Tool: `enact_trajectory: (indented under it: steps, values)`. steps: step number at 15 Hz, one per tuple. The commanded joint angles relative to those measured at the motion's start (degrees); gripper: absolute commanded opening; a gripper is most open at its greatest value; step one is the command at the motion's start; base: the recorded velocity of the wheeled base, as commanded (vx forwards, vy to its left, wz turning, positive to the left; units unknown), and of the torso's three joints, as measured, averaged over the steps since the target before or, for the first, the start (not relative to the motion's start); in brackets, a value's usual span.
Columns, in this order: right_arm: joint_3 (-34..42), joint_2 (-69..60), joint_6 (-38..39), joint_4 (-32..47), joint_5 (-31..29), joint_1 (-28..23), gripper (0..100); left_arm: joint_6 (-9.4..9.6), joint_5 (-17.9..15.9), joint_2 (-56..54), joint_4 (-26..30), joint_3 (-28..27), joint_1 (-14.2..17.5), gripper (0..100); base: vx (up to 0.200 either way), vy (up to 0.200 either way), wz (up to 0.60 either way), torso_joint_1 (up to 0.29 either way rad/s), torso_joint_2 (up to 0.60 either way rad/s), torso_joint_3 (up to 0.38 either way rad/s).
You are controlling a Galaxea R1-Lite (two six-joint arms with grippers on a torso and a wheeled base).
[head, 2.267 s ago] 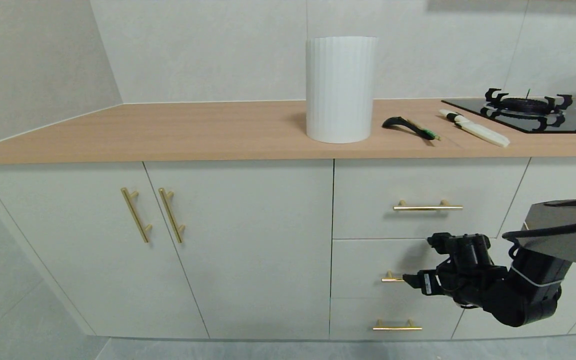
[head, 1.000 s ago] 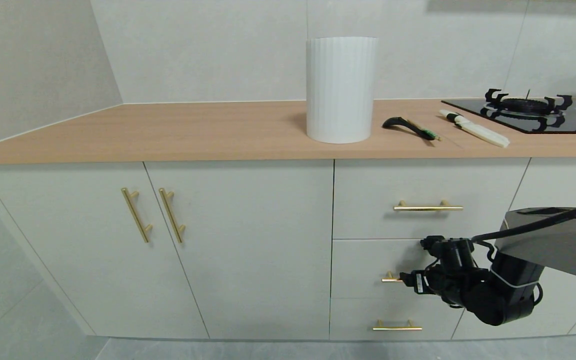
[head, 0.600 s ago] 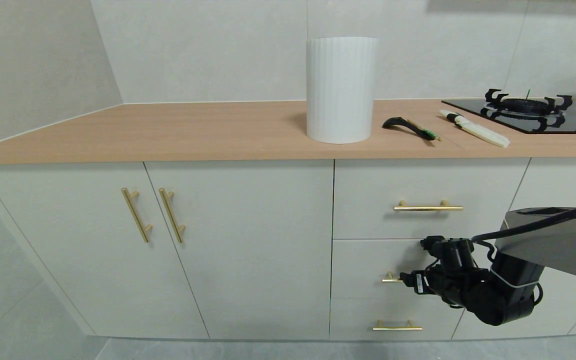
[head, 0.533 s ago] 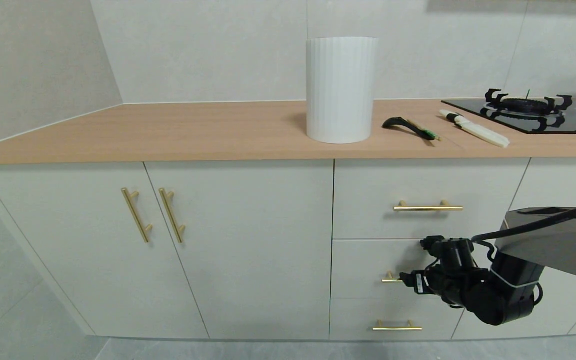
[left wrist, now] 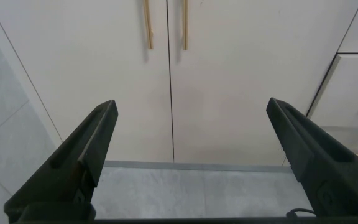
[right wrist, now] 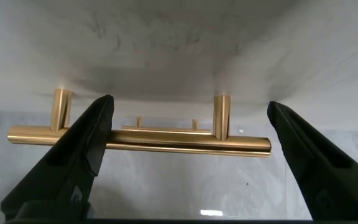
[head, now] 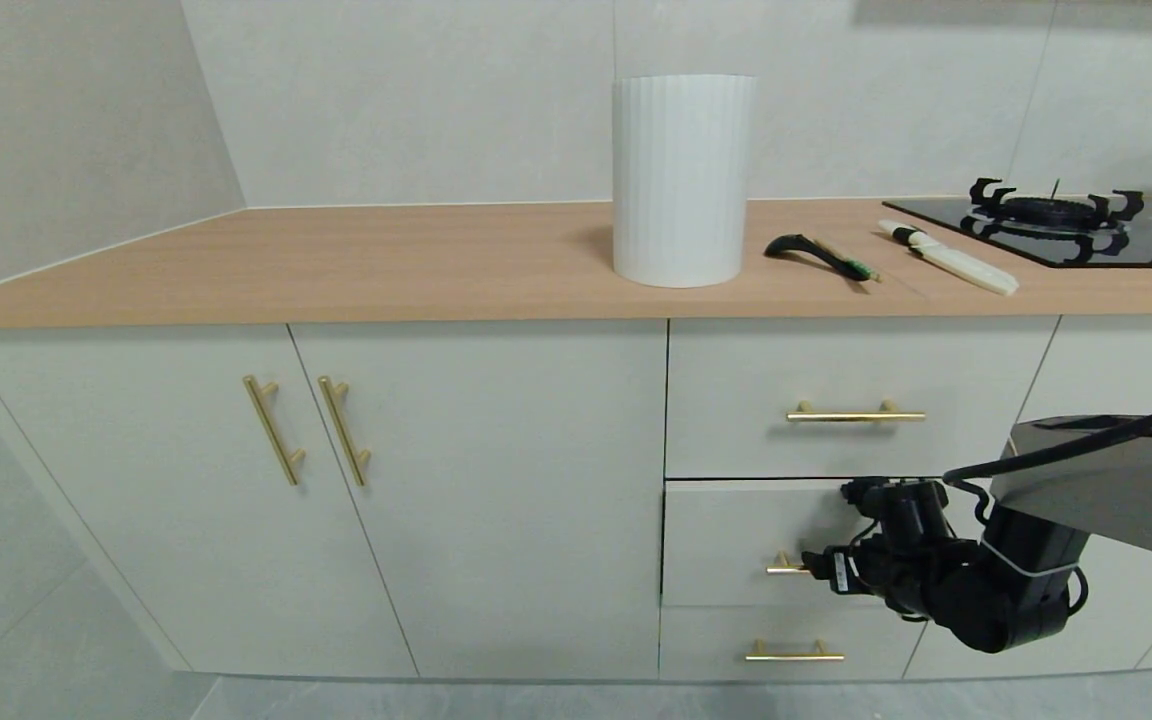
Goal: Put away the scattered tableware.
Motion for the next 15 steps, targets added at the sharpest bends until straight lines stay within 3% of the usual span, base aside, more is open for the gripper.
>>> enact_trajectory:
  steps: [1, 3, 4, 6, 7, 11, 15]
  values:
    - [2.3, -3.7, -0.1, 0.5, 0.0, 0.0, 100, -0.02, 0.0, 0.0, 0.0, 0.0, 0.0, 100, 0.0, 0.0, 0.0, 0.0, 0.0, 0.0]
    - [4.9, -13.9, -1.4, 8.3, 0.7, 0.0, 100, -0.02, 0.0, 0.0, 0.0, 0.0, 0.0, 100, 0.0, 0.0, 0.0, 0.0, 0.0, 0.0]
    - [4.7, -22.0, -1.4, 17.1, 1.5, 0.0, 100, -0.02, 0.0, 0.0, 0.0, 0.0, 0.0, 100, 0.0, 0.0, 0.0, 0.0, 0.0, 0.0]
    - [3.8, -32.9, -1.4, 26.8, 4.4, 0.0, 100, -0.02, 0.0, 0.0, 0.0, 0.0, 0.0, 100, 0.0, 0.0, 0.0, 0.0, 0.0, 0.0]
    - [3.2, -36.7, -1.4, 29.1, 4.4, 0.0, 100, -0.02, 0.0, 0.0, 0.0, 0.0, 0.0, 100, 0.0, 0.0, 0.0, 0.0, 0.0, 0.0]
    - [2.9, -36.7, -0.6, 26.2, 4.1, 1.3, 100, -0.02, 0.0, 0.0, 0.0, 0.0, 0.0, 100, 0.0, 0.0, 0.0, 0.0, 0.0, 0.0]
    - [2.7, -25.8, -0.3, 14.8, 1.2, 2.3, 100, -0.02, 0.0, 0.0, 0.0, 0.0, 0.0, 100, 0.0, 0.0, 0.0, 0.0, 0.0, 0.0]
